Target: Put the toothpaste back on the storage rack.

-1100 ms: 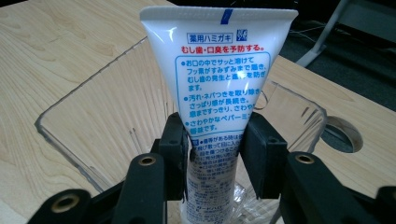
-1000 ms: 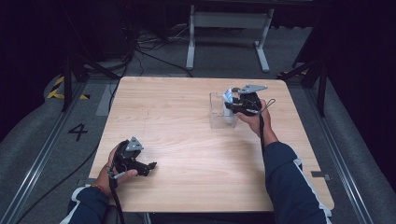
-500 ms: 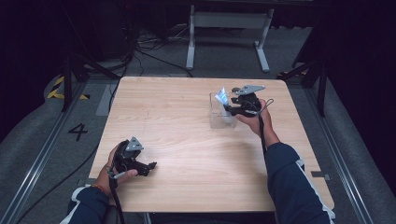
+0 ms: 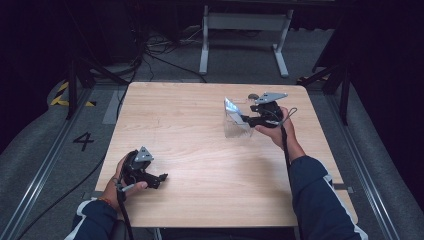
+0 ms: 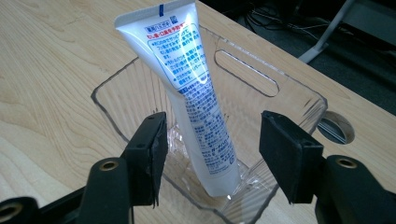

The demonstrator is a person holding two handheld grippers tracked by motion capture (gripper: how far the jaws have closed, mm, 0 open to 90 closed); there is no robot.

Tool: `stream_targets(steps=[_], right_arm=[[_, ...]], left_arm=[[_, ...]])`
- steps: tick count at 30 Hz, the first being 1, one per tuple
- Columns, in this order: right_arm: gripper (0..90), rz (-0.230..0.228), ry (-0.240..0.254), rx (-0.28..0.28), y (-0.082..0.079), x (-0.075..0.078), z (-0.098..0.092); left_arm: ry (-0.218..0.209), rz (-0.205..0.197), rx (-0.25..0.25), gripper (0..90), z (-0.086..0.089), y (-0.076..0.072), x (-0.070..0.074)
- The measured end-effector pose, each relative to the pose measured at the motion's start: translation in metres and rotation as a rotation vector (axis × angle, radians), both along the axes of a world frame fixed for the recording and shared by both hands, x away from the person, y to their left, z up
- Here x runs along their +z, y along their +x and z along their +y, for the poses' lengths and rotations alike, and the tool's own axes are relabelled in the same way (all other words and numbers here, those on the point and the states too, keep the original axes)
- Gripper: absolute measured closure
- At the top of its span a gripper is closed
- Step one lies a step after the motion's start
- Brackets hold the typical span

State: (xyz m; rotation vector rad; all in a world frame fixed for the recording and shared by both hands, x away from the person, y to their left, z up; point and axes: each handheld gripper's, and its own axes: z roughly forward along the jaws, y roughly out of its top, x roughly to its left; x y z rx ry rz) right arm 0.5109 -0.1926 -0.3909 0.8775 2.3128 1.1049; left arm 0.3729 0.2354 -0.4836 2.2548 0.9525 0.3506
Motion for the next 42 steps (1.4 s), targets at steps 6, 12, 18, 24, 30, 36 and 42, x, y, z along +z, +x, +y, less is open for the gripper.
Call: stream_targets(steps=[6,12,18,24,30,36,42], right_arm=[[41.9,-0.015,-0.003,-0.005,-0.008,0.004,-0.005],[40.5,-0.024,-0.013,0.006,-0.015,0.008,-0.008],[38.3,-0.034,-0.036,0.006,-0.023,0.012,-0.01],[37.2,-0.044,-0.069,0.014,-0.032,0.016,-0.014],[36.5,-0.049,-0.094,0.025,-0.041,0.017,-0.017],[35.9,-0.053,-0.12,0.041,-0.05,0.016,-0.02],[35.6,-0.047,-0.139,0.046,-0.057,0.012,-0.023]], left_arm=[[0.001,-0.001,-0.001,0.2,0.0,0.0,0.0],[0.001,-0.001,-0.001,0.2,0.0,0.0,0.0],[0.0,0.0,0.0,0.2,0.0,0.0,0.0],[0.001,-0.001,0.001,0.2,0.0,0.0,0.0],[0.0,0.0,0.001,0.2,0.0,0.0,0.0],[0.0,-0.001,0.001,0.2,0.0,0.0,0.0],[0.002,-0.001,-0.001,0.2,0.0,0.0,0.0]])
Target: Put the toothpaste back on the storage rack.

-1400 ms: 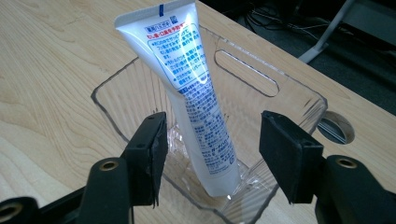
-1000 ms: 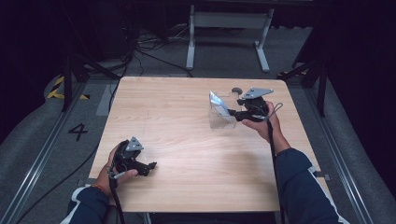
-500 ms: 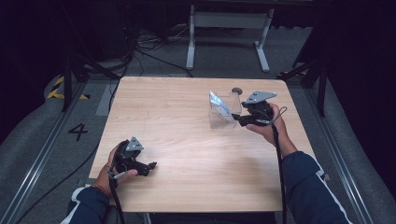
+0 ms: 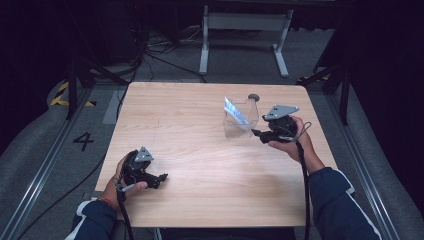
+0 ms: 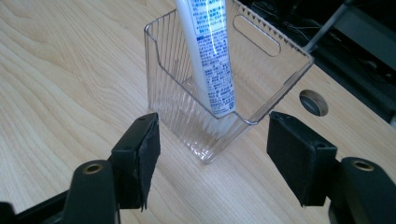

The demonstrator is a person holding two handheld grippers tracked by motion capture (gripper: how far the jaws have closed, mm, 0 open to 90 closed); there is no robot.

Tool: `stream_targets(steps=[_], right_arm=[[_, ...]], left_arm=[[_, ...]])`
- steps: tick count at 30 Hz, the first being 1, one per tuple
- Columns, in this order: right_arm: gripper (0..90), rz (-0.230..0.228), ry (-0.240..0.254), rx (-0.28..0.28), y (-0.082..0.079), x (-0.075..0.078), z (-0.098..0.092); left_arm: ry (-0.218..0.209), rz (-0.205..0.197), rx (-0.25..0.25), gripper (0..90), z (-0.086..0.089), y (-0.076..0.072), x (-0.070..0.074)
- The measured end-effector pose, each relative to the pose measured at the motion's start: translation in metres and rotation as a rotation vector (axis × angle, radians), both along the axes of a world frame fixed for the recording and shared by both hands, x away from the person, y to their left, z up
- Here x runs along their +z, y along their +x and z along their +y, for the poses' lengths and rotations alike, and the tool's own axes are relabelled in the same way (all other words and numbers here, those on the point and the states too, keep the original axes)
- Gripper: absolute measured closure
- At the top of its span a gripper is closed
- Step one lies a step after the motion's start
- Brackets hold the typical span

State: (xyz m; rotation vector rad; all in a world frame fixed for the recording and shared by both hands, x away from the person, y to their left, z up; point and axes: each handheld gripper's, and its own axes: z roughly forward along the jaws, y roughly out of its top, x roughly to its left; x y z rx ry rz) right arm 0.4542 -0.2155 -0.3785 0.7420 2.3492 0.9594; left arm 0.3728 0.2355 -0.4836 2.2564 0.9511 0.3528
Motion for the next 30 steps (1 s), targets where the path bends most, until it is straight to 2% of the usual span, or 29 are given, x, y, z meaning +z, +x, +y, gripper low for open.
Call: stream_targets(steps=[10,21,30], right_arm=[[34.5,0.024,-0.035,0.011,-0.013,-0.009,-0.004],[34.3,0.02,-0.083,0.032,-0.028,-0.02,-0.008],[34.0,0.027,-0.096,0.041,-0.042,-0.025,-0.014]], left_arm=[[0.001,0.0,0.002,0.2,0.0,0.0,0.0],[0.0,0.001,0.004,0.2,0.0,0.0,0.0],[-0.001,0.0,0.003,0.2,0.0,0.0,0.0]])
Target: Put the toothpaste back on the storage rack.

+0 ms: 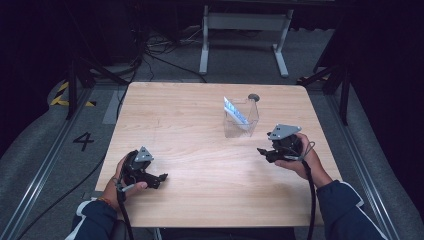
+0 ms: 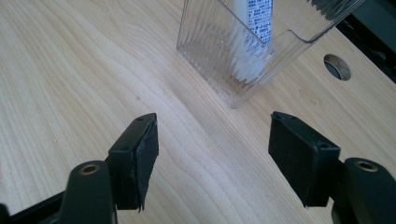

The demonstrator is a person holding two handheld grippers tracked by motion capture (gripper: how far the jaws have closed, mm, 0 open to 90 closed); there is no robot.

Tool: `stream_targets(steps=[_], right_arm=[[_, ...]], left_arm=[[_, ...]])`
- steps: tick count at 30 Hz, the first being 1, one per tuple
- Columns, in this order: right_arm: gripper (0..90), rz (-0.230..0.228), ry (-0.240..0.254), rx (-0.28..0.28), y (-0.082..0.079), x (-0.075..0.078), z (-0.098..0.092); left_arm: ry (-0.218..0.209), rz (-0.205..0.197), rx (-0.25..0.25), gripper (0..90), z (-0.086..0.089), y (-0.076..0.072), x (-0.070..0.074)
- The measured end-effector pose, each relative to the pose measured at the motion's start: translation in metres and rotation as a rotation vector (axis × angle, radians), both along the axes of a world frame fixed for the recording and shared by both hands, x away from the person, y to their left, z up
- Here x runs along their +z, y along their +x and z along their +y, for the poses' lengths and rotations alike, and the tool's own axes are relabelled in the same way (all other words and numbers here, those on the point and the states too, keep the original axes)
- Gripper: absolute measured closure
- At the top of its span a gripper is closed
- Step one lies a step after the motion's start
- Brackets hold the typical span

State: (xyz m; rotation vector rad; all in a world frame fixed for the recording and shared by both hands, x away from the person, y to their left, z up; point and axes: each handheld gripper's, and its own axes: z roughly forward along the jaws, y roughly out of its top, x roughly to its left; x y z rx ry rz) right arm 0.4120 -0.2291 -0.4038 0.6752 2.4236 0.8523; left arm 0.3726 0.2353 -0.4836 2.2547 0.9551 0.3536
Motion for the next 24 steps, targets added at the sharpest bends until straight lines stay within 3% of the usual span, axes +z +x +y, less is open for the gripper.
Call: stream_targets(steps=[4,24], right_arm=[[33.8,-0.015,0.0,0.004,-0.006,-0.001,-0.004],[31.9,-0.007,-0.004,0.0,-0.027,-0.016,-0.024]], left_arm=[[0.0,0.0,0.001,0.2,0.0,0.0,0.0],[0.001,0.0,0.0,0.2,0.0,0.0,0.0]])
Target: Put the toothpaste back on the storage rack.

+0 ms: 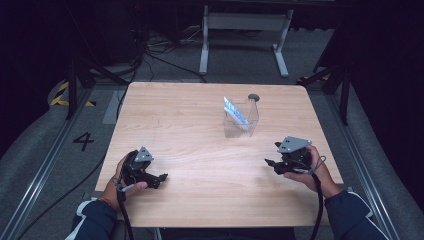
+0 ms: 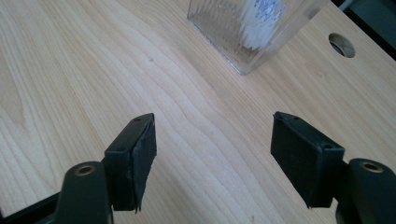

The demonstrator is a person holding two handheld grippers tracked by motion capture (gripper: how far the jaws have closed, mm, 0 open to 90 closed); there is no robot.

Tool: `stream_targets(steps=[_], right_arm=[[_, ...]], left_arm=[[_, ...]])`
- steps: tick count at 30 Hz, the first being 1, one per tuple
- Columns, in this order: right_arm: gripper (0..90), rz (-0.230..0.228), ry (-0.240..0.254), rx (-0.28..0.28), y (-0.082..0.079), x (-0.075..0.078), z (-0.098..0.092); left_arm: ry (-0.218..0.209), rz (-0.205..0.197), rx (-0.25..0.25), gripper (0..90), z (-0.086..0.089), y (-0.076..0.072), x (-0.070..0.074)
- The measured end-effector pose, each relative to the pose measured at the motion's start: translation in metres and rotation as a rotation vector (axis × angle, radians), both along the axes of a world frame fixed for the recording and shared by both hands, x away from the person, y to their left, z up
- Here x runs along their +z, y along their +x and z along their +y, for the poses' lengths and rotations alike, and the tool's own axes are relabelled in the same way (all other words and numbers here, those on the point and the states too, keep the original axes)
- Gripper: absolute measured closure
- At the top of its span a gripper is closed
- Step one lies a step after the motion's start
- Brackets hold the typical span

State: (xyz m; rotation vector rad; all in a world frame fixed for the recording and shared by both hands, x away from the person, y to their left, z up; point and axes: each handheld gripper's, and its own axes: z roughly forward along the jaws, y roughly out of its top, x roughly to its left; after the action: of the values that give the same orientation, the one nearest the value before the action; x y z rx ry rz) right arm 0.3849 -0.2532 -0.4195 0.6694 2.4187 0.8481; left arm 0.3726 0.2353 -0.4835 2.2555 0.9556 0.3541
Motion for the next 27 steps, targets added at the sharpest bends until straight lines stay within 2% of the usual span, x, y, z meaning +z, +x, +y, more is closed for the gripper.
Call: stream_targets(steps=[13,27], right_arm=[[31.7,0.012,0.013,-0.031,-0.012,-0.014,-0.022],[30.6,0.07,0.074,-0.091,-0.026,-0.036,-0.059]], left_arm=[[-0.001,0.0,0.001,0.2,0.0,0.0,0.0],[0.001,0.0,0.001,0.2,0.0,0.0,0.0]])
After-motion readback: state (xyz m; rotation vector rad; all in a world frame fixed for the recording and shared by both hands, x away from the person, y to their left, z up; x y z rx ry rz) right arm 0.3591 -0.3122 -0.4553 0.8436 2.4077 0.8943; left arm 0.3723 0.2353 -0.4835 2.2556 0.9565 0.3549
